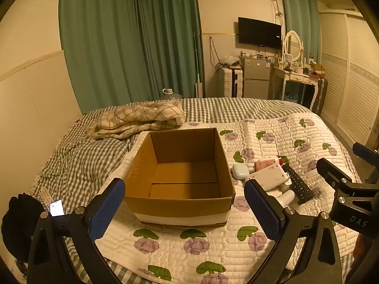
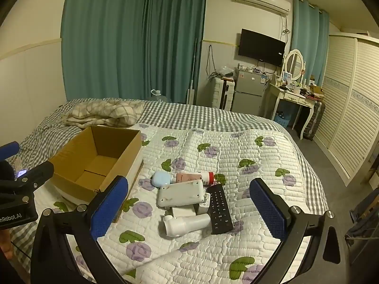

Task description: Organize rigid objects

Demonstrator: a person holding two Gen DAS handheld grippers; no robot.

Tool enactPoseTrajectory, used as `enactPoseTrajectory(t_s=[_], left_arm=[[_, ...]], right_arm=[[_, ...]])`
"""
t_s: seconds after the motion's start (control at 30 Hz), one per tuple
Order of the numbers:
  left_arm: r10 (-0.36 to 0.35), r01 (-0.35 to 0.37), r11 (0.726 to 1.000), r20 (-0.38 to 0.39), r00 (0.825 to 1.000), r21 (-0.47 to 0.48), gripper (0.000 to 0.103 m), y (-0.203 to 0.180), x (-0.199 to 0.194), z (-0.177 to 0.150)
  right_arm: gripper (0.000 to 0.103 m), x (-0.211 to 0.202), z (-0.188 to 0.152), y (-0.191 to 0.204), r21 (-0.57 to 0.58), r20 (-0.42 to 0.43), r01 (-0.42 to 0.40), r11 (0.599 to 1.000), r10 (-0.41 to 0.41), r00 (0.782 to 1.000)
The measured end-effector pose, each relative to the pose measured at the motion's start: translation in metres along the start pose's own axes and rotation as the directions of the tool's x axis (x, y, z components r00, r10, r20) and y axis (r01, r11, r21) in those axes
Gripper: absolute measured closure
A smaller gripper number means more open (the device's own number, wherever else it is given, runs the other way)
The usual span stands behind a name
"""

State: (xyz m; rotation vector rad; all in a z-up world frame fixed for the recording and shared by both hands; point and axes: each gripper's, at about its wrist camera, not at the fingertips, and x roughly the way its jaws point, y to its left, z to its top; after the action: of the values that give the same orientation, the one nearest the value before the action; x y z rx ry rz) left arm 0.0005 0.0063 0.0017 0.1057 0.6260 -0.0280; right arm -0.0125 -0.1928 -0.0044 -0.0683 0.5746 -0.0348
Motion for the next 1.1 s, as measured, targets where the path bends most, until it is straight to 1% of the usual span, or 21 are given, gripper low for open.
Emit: enactPoseTrajectory(t_s=[0.4, 1.1], left_arm=[[0.008, -0.008, 1.000, -0.004, 1.000, 0.003, 0.000, 0.0003, 0.0010, -0.0030], [0.009, -0.009, 1.000, -0.002, 1.000, 0.006, 0.000, -0.0002, 0.0007, -0.0035]], right_arm=[[0.000, 0.0039, -0.0066, -0.0021, 0.006, -0.010, 0.000, 1.000, 0.000, 1.000], [0.000, 0.0045, -0.0068, -0.0012, 0.005, -0.015, 0.000, 1.000, 0.000, 1.000]])
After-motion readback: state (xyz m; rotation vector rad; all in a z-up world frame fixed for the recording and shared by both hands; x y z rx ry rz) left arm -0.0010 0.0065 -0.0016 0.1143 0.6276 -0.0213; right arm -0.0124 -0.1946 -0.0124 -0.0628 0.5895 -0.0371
